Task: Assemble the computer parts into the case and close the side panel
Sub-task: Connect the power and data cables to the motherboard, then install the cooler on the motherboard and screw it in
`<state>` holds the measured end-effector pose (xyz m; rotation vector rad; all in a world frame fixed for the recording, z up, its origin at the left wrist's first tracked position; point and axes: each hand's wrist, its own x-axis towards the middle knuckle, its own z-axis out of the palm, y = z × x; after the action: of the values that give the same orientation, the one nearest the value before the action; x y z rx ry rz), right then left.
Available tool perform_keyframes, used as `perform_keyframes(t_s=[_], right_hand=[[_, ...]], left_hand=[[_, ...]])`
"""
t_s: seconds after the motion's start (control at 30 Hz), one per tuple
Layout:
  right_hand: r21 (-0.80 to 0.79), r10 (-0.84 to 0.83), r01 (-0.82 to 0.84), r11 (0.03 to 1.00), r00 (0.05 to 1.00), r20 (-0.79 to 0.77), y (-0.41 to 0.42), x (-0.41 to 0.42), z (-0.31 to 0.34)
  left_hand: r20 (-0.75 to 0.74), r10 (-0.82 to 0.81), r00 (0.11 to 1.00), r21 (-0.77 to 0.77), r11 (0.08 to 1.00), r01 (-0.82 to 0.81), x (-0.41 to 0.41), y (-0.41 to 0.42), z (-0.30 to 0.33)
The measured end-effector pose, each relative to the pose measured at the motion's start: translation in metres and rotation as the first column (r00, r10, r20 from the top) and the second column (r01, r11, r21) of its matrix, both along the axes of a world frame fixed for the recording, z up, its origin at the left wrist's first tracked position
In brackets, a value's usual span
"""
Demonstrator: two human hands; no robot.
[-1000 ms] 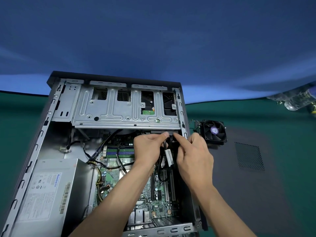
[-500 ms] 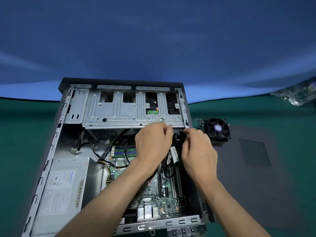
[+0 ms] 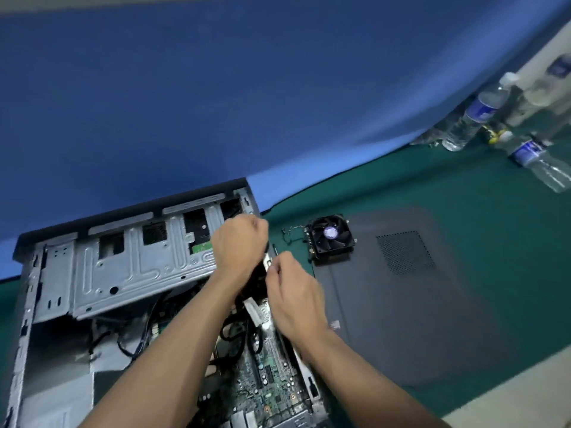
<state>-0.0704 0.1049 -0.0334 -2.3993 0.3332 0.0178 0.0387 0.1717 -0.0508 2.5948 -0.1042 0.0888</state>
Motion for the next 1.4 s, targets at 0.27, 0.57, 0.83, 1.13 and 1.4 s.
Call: perform_keyframes(t_s=[0.27, 0.57, 0.83, 1.13, 1.4], right_hand=[[-0.045, 0.207, -0.209, 0.977, 0.977, -0.049, -0.05, 0.042, 0.003], [-0.489, 0.281, -0.661, 0.57, 0.715, -0.64, -0.129, 0.107, -0.046], [-0.504, 0.345, -0.715, 0.485, 0.686, -0.641, -0.141, 0.109, -0.045], [-0.261, 0.311, -0.421, 0.869, 0.873, -0.374, -0.146, 0.075, -0.001], [-0.083, 0.193, -0.209, 0.974, 0.967, -0.164, -0.11, 0.029, 0.077]], left_hand=[[0.029, -0.006, 1.0, 0.084, 0.996, 0.004, -0.008, -0.002, -0.009], [0.057, 0.024, 0.998, 0.082, 0.996, -0.028, -0.005, -0.003, -0.012], [0.056, 0.022, 0.998, 0.096, 0.995, -0.028, -0.005, -0.007, -0.008], [0.003, 0.004, 1.0, 0.096, 0.995, -0.004, -0.005, -0.005, -0.004], [-0.004, -0.182, 0.983, -0.27, 0.947, 0.174, -0.038, 0.039, 0.008]])
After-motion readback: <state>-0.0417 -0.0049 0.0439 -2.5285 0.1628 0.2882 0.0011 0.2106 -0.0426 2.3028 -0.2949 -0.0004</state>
